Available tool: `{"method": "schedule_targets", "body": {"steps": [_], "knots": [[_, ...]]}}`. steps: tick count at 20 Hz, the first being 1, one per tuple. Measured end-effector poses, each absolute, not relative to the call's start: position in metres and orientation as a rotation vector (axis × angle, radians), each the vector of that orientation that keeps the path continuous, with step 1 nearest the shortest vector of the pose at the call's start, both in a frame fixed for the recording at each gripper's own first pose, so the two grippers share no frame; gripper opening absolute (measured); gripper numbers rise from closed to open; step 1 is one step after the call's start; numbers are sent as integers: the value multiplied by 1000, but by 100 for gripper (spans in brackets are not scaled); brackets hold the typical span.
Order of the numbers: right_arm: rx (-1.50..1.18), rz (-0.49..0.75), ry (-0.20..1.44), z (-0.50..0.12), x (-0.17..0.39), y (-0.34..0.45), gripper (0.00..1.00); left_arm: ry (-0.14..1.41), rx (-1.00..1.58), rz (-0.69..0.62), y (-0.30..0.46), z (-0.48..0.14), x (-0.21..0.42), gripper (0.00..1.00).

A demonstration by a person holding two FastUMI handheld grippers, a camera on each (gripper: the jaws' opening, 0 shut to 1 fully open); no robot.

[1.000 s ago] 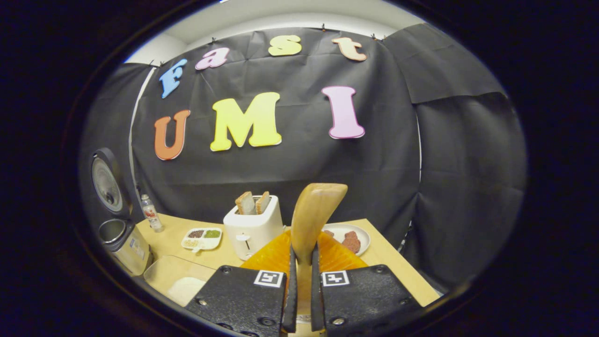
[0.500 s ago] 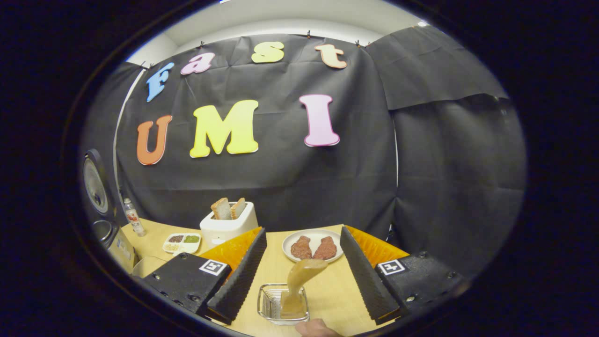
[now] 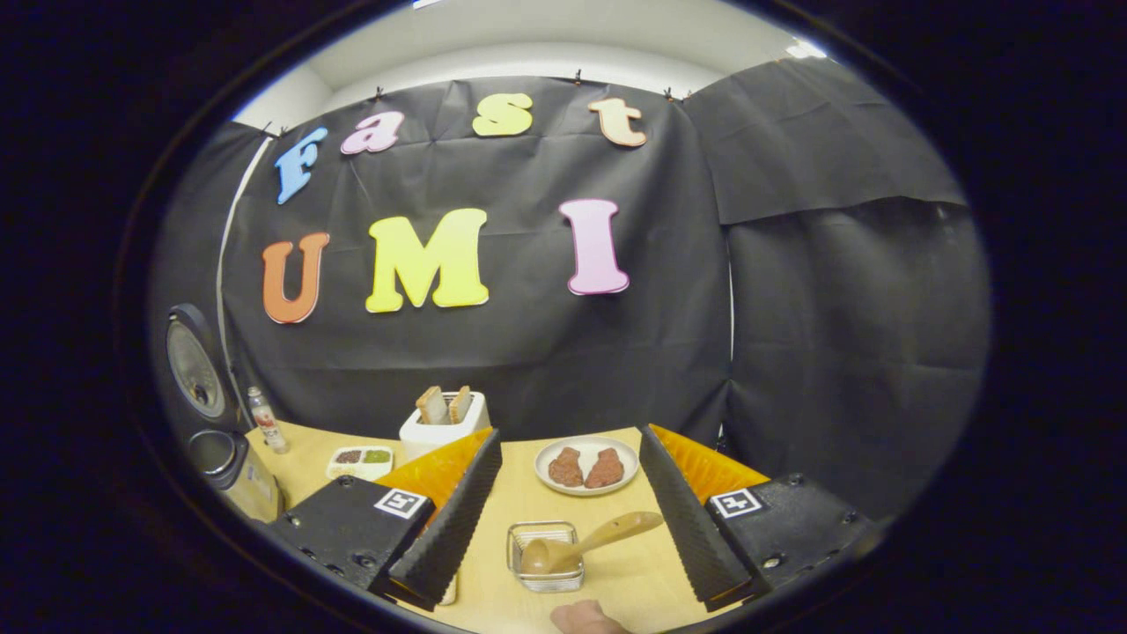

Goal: Close the left gripper, press the button to open the rice cooker; take a wooden spoon from the chopstick holder with the right hand, scoop a spoonful of rice and pour it into the rice cooker, then put the wooden spoon back into the chopstick holder.

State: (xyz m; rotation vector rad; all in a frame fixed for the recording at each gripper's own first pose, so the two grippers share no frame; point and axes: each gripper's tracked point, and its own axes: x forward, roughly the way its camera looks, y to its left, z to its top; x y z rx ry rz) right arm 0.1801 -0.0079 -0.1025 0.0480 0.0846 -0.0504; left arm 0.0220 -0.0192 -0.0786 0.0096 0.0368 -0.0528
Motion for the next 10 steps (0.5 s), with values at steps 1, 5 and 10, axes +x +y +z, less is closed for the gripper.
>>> {"method": "schedule_targets", "body": {"steps": [1, 5, 10], "knots": [[52, -40, 80, -99, 172, -6, 100, 35, 20, -43, -15, -76, 24, 96], [50, -29, 59, -83, 140, -2, 100, 38, 29, -31, -7, -67, 40, 96], [45, -17, 12, -66, 94, 2, 100, 40, 53, -31, -1, -44, 56, 96]]}}
